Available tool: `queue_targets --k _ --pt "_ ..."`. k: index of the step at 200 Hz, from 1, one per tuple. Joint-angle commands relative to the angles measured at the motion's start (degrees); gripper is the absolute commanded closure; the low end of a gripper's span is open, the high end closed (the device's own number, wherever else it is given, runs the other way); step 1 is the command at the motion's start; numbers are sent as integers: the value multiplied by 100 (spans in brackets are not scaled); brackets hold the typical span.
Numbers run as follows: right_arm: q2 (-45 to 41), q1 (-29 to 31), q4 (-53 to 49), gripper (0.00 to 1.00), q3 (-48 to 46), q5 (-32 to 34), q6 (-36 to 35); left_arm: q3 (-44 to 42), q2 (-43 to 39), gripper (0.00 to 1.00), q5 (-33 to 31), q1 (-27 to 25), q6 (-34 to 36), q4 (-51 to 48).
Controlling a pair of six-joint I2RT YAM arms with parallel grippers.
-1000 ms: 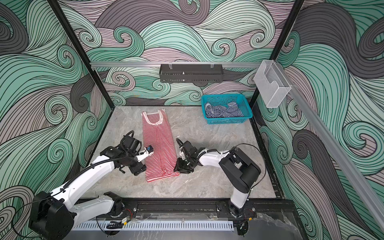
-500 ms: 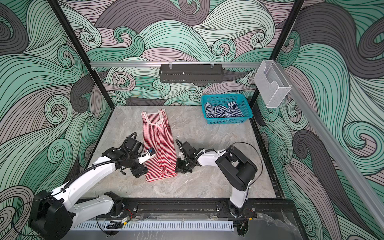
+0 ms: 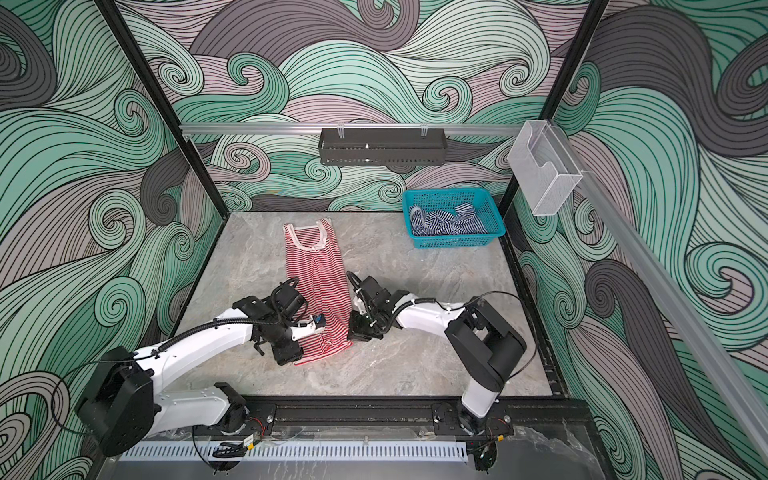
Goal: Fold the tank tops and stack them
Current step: 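Grasp the near hem with both grippers and lift it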
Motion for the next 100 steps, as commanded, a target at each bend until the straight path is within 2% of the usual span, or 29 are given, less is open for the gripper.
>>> queue_targets --k 1,13,30,100 --pt "-121 -33 -292 100 76 171 -64 50 219 40 -179 -284 120 -64" --pt "-130 -60 -303 100 82 170 -64 52 400 48 -263 -443 86 -42" --pt "-138 -82 -308 100 93 180 -64 61 658 55 -382 -652 37 -11" --pt "-194 -143 -308 100 63 219 -36 79 1234 59 -469 -1060 -29 234"
